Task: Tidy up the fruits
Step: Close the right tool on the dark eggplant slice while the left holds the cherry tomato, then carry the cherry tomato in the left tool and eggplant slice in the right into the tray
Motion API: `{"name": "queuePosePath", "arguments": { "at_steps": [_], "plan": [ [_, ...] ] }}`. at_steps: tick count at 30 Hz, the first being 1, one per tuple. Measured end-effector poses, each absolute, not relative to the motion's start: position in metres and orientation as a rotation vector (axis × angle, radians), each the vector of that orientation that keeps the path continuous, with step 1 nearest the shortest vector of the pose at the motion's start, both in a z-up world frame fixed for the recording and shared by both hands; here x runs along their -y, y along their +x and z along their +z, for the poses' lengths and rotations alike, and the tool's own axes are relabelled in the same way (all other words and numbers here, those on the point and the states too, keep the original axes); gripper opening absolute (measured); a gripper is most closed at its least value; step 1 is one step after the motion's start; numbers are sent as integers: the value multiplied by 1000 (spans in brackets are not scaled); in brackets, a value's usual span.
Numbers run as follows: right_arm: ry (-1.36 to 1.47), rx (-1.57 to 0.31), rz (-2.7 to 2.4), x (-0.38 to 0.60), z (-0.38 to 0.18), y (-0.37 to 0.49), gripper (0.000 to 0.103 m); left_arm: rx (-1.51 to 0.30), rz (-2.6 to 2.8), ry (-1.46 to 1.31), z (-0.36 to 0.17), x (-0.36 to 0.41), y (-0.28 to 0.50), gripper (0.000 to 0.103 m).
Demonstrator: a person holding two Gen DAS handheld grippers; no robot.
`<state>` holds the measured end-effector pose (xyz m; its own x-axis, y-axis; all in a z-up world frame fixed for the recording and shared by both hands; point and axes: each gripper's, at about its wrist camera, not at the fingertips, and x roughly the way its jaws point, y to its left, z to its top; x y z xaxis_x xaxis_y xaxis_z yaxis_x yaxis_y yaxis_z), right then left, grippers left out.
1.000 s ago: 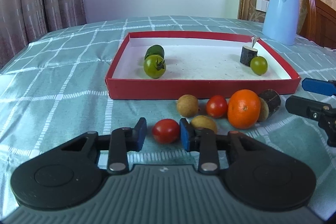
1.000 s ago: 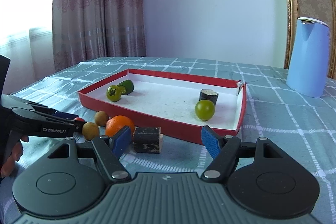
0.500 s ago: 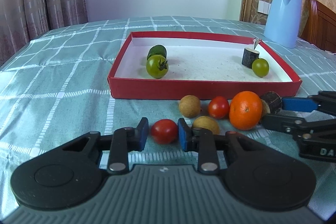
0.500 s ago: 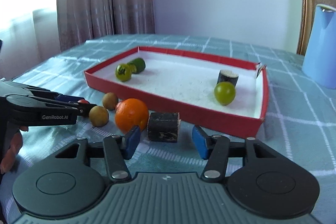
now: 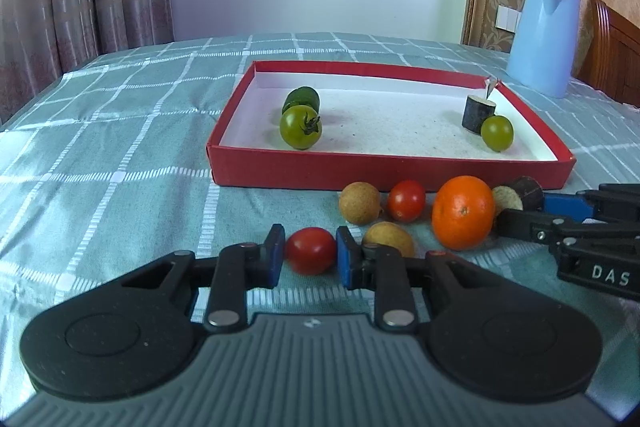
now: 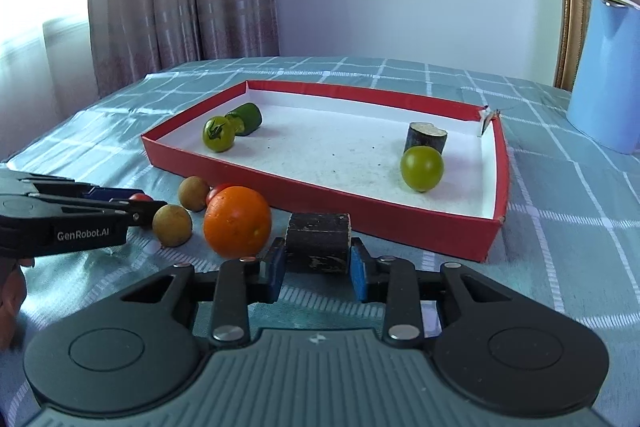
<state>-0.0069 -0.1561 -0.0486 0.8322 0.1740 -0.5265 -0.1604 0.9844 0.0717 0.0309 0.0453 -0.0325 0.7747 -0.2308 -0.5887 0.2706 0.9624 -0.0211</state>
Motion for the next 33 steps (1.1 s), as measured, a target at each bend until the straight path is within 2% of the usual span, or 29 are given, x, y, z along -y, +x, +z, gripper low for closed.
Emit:
{"name": "queuePosePath", "arguments": {
  "at_steps": [20, 33],
  "plan": [
    [52, -491, 146, 164, -40, -16, 32, -567, -285, 46, -17, -29, 27, 24],
    [31, -432, 126, 164, -18, -4, 32, -496, -314, 96, 14, 2, 40, 24]
  ]
}}
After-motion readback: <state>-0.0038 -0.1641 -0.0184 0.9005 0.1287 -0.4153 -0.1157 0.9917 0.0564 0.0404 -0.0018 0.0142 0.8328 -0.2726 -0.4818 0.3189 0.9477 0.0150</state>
